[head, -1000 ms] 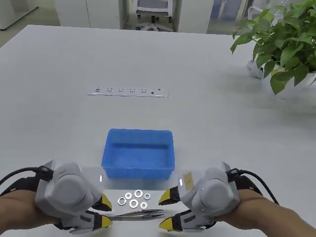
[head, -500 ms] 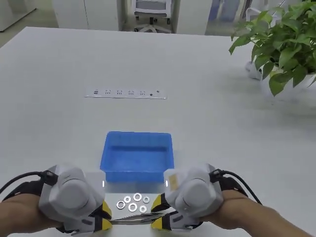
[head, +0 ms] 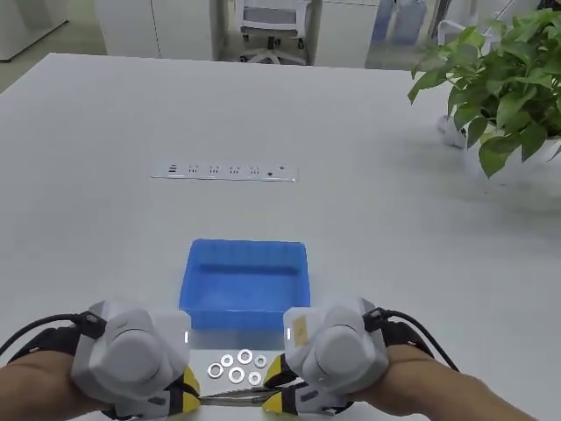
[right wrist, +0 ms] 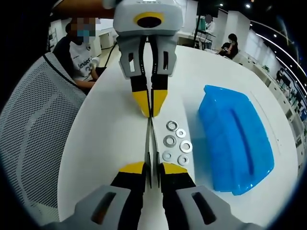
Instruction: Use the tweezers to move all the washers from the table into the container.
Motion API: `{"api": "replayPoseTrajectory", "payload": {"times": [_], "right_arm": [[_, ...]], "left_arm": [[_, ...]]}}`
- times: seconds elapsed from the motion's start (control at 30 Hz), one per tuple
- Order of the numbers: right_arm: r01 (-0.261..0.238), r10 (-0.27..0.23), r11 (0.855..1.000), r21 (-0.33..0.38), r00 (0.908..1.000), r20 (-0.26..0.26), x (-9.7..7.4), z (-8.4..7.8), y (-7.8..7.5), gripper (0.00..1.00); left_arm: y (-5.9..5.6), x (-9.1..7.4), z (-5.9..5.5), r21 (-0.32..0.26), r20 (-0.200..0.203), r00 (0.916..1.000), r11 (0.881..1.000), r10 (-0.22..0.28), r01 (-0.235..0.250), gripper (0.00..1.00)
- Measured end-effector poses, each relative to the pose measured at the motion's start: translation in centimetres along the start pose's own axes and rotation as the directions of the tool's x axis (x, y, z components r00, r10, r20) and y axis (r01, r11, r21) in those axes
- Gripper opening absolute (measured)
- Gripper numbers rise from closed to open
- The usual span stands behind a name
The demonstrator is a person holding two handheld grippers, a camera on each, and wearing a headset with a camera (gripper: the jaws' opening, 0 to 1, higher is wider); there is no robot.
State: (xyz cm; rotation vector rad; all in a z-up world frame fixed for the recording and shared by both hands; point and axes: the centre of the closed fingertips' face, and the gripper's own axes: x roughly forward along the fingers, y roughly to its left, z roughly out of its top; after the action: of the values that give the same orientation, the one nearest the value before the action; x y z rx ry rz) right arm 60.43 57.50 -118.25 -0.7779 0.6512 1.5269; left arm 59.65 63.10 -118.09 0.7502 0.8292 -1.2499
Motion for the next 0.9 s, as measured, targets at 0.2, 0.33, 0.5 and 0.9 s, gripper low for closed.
{"api": "replayPoseTrajectory", "payload": {"times": [0.2, 0.33, 0.5, 0.9], "right_arm": [[0.0, 0.0, 1.0, -0.003, 1.0, -0.001, 0.0, 0.0, 0.0, 0.14], [0.001, -0.001, 1.0, -0.008, 1.0, -0.003, 0.0, 0.0, 0.0, 0.14], [0.006, -0.006, 1.0, -0.024, 0.9999, -0.009, 0.0, 0.0, 0.1, 0.13], [0.018, -0.02, 0.998, -0.057, 0.9995, -0.025, 0.0, 0.0, 0.2, 0.11]], "left_arm": [[0.0, -0.4, 0.4, 0.013, 0.006, 1.0, 1.0, 0.006, -0.006, 0.06], [0.0, -0.8, 0.8, 0.013, 0.013, 0.9999, 1.0, 0.007, -0.007, 0.05], [0.1, -1.7, 1.8, 0.0, 0.037, 0.9993, 1.0, 0.011, -0.011, 0.05], [0.2, -3.6, 4.1, 0.03, 0.07, 0.9975, 0.999, 0.013, -0.015, 0.05]]}}
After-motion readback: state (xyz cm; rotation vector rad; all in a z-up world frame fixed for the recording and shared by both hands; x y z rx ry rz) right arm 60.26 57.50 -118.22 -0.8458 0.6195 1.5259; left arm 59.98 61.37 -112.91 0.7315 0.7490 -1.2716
